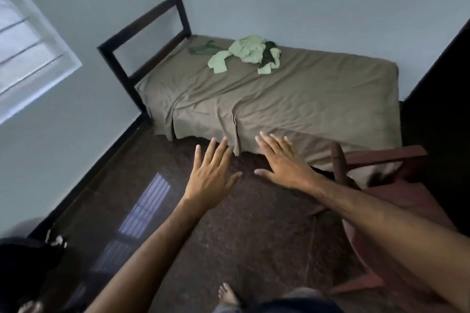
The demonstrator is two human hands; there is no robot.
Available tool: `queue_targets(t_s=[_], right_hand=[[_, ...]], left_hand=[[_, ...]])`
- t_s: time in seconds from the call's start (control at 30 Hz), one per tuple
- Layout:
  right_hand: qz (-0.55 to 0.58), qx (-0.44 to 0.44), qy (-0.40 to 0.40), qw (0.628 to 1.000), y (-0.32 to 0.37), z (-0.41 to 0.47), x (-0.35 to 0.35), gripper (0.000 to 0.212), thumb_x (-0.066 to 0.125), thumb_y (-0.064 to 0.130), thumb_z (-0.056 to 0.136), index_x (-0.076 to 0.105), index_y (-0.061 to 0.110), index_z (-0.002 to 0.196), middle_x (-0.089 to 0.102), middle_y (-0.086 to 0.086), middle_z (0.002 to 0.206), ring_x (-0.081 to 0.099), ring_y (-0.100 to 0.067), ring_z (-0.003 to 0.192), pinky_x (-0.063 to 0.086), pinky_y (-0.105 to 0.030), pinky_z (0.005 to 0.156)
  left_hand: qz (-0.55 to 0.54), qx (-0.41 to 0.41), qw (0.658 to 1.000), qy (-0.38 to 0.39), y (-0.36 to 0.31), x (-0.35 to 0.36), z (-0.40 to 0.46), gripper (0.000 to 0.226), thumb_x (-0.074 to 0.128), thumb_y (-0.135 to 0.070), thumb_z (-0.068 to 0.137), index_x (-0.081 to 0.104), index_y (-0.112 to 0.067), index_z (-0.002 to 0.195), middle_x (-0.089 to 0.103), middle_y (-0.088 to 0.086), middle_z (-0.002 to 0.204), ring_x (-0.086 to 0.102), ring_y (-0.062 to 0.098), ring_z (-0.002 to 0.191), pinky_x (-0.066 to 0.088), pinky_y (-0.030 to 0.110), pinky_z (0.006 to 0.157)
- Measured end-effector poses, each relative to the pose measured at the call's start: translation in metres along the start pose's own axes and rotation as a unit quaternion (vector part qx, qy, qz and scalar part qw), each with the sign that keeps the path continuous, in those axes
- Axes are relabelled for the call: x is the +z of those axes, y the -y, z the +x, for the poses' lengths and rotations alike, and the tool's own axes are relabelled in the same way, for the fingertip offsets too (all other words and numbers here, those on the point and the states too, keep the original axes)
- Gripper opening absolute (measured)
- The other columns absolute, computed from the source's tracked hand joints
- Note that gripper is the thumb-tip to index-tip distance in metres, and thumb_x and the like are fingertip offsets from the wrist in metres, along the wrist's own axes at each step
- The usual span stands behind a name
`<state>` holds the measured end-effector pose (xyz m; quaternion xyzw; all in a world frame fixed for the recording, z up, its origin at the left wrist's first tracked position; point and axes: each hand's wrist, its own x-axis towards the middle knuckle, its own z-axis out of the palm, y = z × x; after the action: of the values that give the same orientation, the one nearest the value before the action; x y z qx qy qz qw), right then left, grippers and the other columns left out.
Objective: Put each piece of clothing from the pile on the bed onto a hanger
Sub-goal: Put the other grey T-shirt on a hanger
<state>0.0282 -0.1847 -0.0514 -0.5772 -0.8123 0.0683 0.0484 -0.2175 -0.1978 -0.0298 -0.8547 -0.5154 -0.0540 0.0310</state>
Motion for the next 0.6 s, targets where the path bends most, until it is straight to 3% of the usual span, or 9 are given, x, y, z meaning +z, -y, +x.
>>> queue_targets(t_s=[0.13,0.23,0.4,0.53,0.6], right_hand=[[0.007,0.056,-0.01,0.998,0.015,0.083,-0.012,0.097,0.03,0.076,0.088,0.007,0.017,0.161,0.007,-0.005,0.168,0.014,-0.028,0.153,0.011,-0.051,0.122],[0.011,0.082,-0.015,0.996,0.015,0.137,-0.008,0.096,0.04,0.072,0.09,0.008,0.016,0.161,0.006,-0.004,0.168,0.016,-0.028,0.152,0.011,-0.05,0.122],[0.031,0.117,-0.023,0.992,-0.014,0.244,0.002,0.102,0.018,0.078,0.081,0.01,0.015,0.161,0.008,-0.007,0.168,0.019,-0.029,0.151,0.018,-0.053,0.122],[0.051,0.139,-0.002,0.989,-0.044,0.333,0.012,0.092,0.04,0.068,0.094,0.005,0.014,0.161,0.003,-0.007,0.169,0.014,-0.027,0.152,0.014,-0.052,0.123],[0.063,0.152,-0.001,0.986,-0.061,0.382,0.009,0.094,0.034,0.072,0.092,0.007,0.014,0.161,0.005,-0.008,0.168,0.015,-0.028,0.152,0.016,-0.051,0.122]], left_hand=[[-0.013,0.03,0.999,0.013,0.085,-0.006,0.067,0.077,0.028,-0.064,0.096,0.031,-0.015,0.155,0.022,0.005,0.165,0.016,0.029,0.153,0.017,0.06,0.12],[-0.021,0.063,0.998,0.016,0.133,0.004,0.118,0.075,0.03,-0.063,0.097,0.025,-0.017,0.157,0.016,0.003,0.167,0.01,0.027,0.154,0.014,0.059,0.122],[-0.033,0.094,0.995,0.028,0.204,0.026,0.226,0.076,0.025,-0.062,0.097,0.018,-0.018,0.159,0.009,0.002,0.168,0.004,0.027,0.155,0.01,0.06,0.122],[-0.038,0.103,0.992,0.06,0.253,0.046,0.318,0.074,0.024,-0.063,0.099,0.017,-0.019,0.158,0.006,0.001,0.168,0.002,0.028,0.155,0.007,0.061,0.122],[-0.032,0.118,0.99,0.066,0.28,0.052,0.366,0.075,0.023,-0.064,0.097,0.023,-0.019,0.157,0.014,0.003,0.167,0.01,0.03,0.154,0.015,0.065,0.118]])
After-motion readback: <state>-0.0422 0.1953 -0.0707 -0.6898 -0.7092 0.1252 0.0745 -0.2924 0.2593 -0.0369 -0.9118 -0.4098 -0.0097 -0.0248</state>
